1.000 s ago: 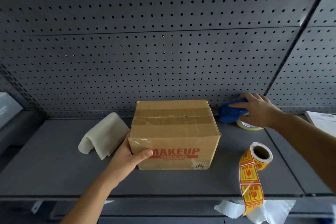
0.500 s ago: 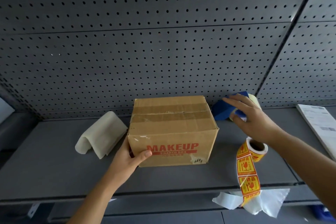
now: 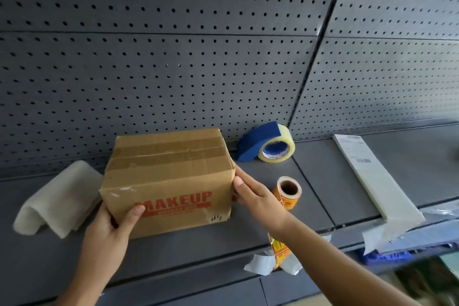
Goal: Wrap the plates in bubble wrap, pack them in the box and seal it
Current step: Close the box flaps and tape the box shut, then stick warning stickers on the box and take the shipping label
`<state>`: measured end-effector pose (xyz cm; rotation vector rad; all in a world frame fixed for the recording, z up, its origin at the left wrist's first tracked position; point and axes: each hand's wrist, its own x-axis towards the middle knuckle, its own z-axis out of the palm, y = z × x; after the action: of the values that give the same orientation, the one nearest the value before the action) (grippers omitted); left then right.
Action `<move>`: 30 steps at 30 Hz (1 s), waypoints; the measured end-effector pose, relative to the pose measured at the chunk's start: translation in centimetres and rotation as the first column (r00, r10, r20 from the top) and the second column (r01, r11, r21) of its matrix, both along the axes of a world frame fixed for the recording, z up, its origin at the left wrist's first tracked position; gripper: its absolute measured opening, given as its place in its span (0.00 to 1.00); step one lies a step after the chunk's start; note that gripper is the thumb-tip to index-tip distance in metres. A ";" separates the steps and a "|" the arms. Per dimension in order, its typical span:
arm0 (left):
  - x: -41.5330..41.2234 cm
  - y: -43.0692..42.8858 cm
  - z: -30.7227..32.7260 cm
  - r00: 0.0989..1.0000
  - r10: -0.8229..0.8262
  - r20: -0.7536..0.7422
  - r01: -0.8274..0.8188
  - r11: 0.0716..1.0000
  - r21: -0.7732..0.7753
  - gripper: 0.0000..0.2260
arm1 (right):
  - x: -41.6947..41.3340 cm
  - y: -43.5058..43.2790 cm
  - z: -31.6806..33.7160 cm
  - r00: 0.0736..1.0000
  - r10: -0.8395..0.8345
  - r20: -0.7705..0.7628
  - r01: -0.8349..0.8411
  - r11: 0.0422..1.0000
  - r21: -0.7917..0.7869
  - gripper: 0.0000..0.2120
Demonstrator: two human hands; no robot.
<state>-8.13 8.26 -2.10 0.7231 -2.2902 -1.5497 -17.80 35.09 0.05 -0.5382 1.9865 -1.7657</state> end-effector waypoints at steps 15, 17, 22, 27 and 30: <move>1.8 -1.3 6.9 0.966 -0.050 0.254 0.141 0.925 -0.354 0.24 | -2.0 -1.2 5.1 0.999 -0.046 0.017 0.038 0.942 0.334 0.17; 1.0 -1.7 6.8 0.952 -0.044 0.304 0.165 0.908 -0.384 0.27 | -2.6 -1.8 5.1 0.996 -0.079 0.051 0.056 0.932 0.357 0.17; -1.9 -3.7 6.2 0.878 -0.037 0.477 0.264 0.869 -0.418 0.38 | -4.3 -3.7 4.8 0.983 -0.144 0.112 0.072 0.870 0.488 0.22; -1.8 -4.5 5.4 0.912 0.011 0.410 0.198 0.863 -0.465 0.31 | -4.4 -2.5 4.5 0.992 -0.126 -0.029 0.121 0.821 0.558 0.19; 0.9 -2.8 5.1 0.997 0.083 -0.012 -0.078 0.867 -0.492 0.14 | -2.0 2.2 3.8 0.900 -0.314 -0.302 0.427 0.775 0.465 0.11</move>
<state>-7.18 5.50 2.97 0.6688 -2.4722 -0.8579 -19.81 37.34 3.86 -0.1477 2.7470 -1.2903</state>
